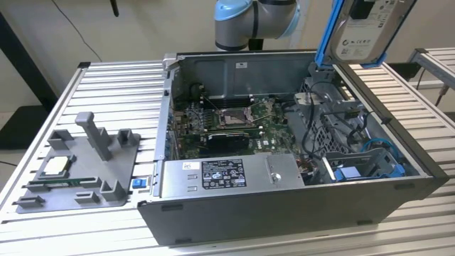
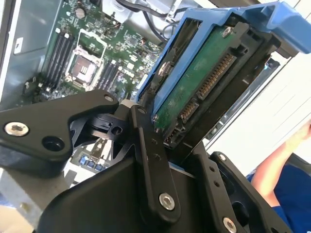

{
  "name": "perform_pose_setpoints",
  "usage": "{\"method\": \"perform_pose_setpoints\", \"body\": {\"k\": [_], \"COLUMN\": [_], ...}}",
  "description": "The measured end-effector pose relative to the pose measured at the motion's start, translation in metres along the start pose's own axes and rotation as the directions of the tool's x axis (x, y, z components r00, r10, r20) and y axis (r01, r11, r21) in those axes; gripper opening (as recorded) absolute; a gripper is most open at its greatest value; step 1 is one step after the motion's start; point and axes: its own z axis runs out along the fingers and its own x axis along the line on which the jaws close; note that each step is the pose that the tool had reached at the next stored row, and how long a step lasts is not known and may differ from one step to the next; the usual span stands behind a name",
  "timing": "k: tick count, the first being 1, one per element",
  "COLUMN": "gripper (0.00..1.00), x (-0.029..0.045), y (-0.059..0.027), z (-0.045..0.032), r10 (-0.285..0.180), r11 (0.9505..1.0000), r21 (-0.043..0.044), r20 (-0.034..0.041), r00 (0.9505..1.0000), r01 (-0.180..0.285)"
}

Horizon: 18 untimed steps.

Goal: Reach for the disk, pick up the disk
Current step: 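Pick up the disk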

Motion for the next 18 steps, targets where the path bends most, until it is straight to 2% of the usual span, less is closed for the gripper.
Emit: {"method": "perform_pose_setpoints", "body": {"k": [12, 18], "gripper": [0.00, 0.00], "x": [0.0279, 0.0445], "y": [-0.0010, -0.0016], "z": [-0.0006, -0.0009], "r10": [0.000, 0.000], "r11": [1.0000, 1.0000], "r21": [0.0000, 0.0000], "r20": [0.0000, 0.0000], "r00": [1.0000, 1.0000], "r01": [0.000, 0.000]}}
